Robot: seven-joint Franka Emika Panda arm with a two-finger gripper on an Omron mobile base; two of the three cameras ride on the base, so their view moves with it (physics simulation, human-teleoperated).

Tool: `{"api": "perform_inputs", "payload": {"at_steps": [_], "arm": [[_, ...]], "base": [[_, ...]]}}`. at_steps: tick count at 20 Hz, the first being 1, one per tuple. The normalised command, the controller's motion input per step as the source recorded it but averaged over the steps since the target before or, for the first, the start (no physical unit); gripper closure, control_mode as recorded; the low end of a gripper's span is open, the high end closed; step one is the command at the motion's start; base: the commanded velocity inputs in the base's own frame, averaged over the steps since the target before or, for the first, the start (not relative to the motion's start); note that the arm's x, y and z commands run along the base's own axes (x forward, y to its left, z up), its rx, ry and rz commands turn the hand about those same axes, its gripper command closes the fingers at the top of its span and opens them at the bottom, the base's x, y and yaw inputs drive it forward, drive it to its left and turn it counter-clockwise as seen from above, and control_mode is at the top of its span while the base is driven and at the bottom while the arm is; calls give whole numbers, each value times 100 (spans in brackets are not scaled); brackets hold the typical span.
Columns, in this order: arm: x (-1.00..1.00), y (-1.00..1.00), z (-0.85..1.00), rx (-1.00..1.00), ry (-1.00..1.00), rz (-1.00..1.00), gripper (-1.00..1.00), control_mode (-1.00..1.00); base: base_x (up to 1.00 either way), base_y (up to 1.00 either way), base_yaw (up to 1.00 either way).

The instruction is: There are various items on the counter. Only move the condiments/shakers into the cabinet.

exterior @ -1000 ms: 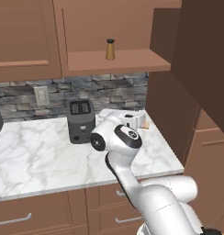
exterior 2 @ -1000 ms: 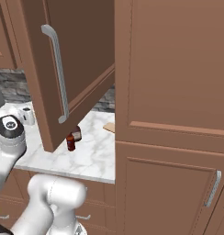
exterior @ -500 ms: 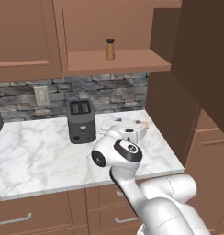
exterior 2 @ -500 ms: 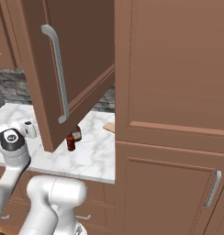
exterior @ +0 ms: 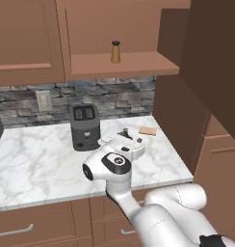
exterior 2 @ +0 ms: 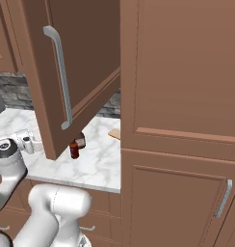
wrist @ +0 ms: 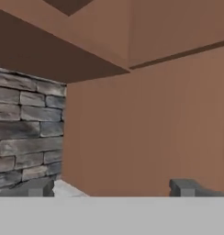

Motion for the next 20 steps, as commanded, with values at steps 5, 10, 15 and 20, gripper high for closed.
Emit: {"api": "perform_inputs", "payload": {"at_steps": [5, 10, 15, 20], "arm": [[0, 57, -38, 20, -13, -47, -100, -100], [5, 20, -21, 17, -6, -31, -100, -100], [20, 0, -17, 0, 1, -5, -100, -100], [10, -2, -30, 0, 6, 0, -100, -100]], "base": [[0, 0, 0], [0, 0, 0], [0, 0, 0], [0, 0, 0]]}}
